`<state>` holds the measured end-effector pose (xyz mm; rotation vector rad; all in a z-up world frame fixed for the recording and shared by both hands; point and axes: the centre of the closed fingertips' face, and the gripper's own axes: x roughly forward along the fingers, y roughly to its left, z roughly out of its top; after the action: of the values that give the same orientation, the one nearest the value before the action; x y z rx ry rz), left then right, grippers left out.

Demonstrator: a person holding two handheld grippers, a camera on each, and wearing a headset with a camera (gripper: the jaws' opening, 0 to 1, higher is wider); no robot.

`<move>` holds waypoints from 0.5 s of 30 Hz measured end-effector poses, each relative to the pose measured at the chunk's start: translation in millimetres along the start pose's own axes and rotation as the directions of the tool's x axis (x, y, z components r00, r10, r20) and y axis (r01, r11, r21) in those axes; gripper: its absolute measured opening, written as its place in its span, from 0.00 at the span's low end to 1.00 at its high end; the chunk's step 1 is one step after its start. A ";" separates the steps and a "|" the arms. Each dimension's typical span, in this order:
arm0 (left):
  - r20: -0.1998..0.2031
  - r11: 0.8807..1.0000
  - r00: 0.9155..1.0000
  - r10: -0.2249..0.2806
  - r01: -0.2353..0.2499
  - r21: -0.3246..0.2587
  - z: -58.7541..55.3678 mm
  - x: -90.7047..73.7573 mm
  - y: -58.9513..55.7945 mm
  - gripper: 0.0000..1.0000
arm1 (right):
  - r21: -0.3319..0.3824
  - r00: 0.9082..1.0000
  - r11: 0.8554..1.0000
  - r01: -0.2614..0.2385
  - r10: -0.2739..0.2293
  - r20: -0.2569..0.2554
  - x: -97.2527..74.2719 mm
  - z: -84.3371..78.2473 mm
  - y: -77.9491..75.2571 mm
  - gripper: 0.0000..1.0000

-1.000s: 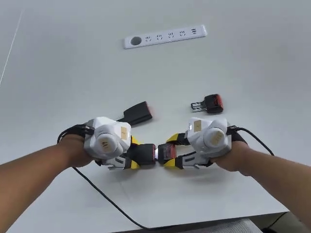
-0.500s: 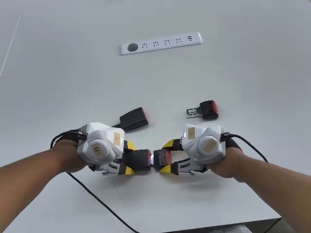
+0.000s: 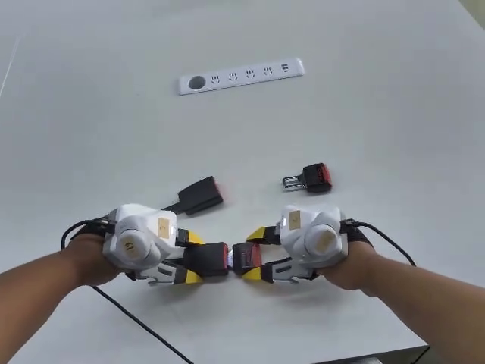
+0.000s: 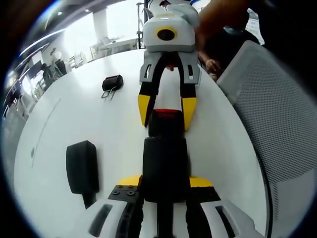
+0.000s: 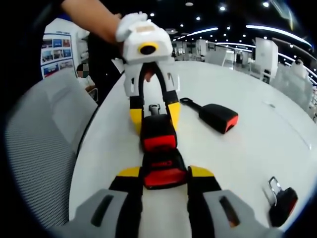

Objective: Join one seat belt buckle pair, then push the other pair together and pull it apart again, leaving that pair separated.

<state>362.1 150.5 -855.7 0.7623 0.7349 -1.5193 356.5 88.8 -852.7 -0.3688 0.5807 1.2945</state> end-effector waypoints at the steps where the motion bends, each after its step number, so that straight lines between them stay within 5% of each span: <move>1: 0.003 1.000 1.000 0.000 0.000 -0.003 0.0 -0.1 0.1 0.33 | 0.003 1.000 1.000 0.003 -0.003 0.004 -0.2 0.0 0.0 0.33; 15: 0.025 1.000 1.000 -0.010 0.010 -0.005 -0.1 -0.6 0.2 0.33 | 0.041 0.999 0.999 0.012 -0.014 0.048 0.5 -0.1 -1.6 0.33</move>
<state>362.4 150.9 -855.2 0.7358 0.7252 -1.5331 358.1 88.7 -853.1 -0.3067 0.5620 1.2741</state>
